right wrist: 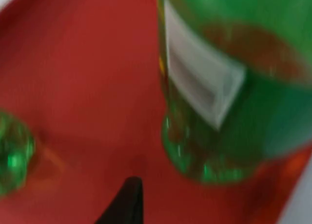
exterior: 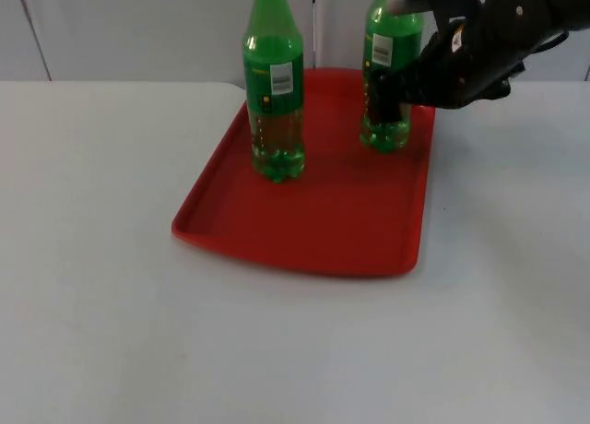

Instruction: Place the bottle upright on the tray.

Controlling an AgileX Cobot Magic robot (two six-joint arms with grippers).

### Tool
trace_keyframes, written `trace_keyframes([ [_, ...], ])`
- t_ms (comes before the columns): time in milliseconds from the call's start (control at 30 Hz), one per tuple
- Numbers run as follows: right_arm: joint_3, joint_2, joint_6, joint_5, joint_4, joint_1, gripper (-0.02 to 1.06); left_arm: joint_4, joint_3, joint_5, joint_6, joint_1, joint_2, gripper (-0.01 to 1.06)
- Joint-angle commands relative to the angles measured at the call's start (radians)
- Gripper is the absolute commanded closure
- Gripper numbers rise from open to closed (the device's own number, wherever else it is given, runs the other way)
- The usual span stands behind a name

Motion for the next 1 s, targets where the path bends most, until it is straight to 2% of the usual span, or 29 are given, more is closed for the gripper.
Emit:
trace_keyframes([
  [0, -0.003, -0.040, -0.045, 0.138, 0.008, 0.015, -0.01, -0.009, 0.006, -0.004, 0.001, 0.001, -0.003, 0.00],
  [133, -0.001, -0.060, -0.113, 0.208, 0.060, 0.019, -0.01, -0.009, 0.006, -0.006, 0.001, 0.001, -0.003, 0.00],
  [233, -0.001, -0.084, -0.254, 0.272, 0.216, 0.021, -0.01, -0.009, 0.006, -0.008, 0.001, 0.001, -0.003, 0.00],
  [267, -0.001, -0.084, -0.254, 0.272, 0.216, 0.021, -0.01, -0.009, 0.006, -0.008, 0.001, 0.001, -0.003, 0.00],
  [400, -0.001, -0.111, -0.387, 0.369, 0.375, 0.021, -0.01, -0.009, 0.006, -0.008, 0.001, 0.001, -0.003, 0.00],
  [533, 0.004, -0.127, -0.423, 0.421, 0.413, 0.021, -0.01, -0.009, 0.006, -0.008, 0.001, 0.001, -0.003, 0.00],
  [667, 0.065, -0.178, -0.427, 0.404, 0.415, 0.021, -0.01, -0.009, 0.006, -0.008, 0.001, 0.001, -0.003, 0.00],
  [800, 0.232, -0.285, -0.427, 0.301, 0.413, 0.021, -0.01, -0.010, 0.006, -0.008, 0.001, 0.001, -0.003, 0.00],
  [833, 0.232, -0.285, -0.427, 0.301, 0.413, 0.021, -0.01, -0.010, 0.006, -0.008, 0.001, 0.001, -0.003, 0.00],
  [967, 0.417, -0.404, -0.427, 0.207, 0.413, 0.021, -0.01, -0.015, 0.006, -0.016, 0.001, 0.001, -0.003, 0.00],
])
